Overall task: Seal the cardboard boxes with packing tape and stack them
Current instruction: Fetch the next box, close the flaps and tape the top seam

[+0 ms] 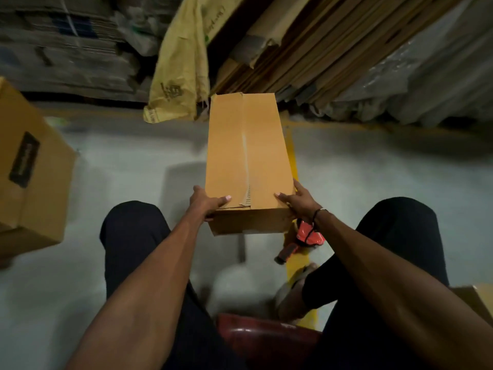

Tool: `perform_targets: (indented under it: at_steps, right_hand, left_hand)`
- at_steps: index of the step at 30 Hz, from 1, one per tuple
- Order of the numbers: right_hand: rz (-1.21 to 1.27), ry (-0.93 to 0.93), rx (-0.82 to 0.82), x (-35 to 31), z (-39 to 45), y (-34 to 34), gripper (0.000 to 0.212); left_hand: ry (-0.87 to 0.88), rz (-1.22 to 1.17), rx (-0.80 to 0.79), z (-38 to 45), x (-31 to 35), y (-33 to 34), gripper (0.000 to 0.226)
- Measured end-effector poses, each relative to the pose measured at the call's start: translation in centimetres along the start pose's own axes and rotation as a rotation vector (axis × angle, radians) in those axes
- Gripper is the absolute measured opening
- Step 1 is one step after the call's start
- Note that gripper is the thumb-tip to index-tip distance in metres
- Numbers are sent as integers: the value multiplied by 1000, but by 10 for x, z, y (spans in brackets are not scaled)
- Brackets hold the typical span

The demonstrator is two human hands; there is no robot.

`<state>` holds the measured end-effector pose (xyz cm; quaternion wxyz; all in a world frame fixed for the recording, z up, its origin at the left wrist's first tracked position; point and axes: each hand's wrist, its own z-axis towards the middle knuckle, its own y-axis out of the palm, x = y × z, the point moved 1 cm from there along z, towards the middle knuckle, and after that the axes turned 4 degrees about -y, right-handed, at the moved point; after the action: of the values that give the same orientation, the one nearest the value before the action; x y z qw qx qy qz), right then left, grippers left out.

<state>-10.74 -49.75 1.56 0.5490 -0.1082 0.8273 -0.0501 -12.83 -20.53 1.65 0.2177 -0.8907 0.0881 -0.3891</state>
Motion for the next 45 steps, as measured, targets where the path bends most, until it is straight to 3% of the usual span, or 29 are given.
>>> perform_targets:
  at_steps: [5, 14, 18, 21, 24, 27, 32, 39, 45]
  right_hand:
    - [6, 35, 3, 50, 16, -11, 80]
    - [54, 118, -35, 121, 62, -5, 81]
    - [72, 106, -34, 146, 80, -2, 77]
    - [104, 144, -42, 168, 88, -1, 87]
    - [100, 148, -45, 187, 93, -1, 102]
    - [18, 174, 52, 185, 100, 5, 109]
    - [-73, 68, 112, 192, 112, 11, 108]
    - [-156, 30, 57, 185, 123, -15, 99]
    - [-318, 2, 312, 157, 144, -47, 88]
  left_hand:
    - [-15, 79, -9, 30, -13, 37, 92]
    - [-78, 65, -29, 102, -63, 87, 81]
    - [-102, 89, -33, 127, -87, 107, 91]
    - [-93, 165, -37, 134, -95, 115, 91]
    - [-131, 285, -103, 141, -77, 112, 102]
    - [-120, 379, -196, 157, -38, 105, 120]
    - [14, 285, -103, 191, 12, 111, 135]
    - [44, 266, 30, 190, -9, 129, 134]
    - [-87, 224, 180, 158, -17, 162, 146]
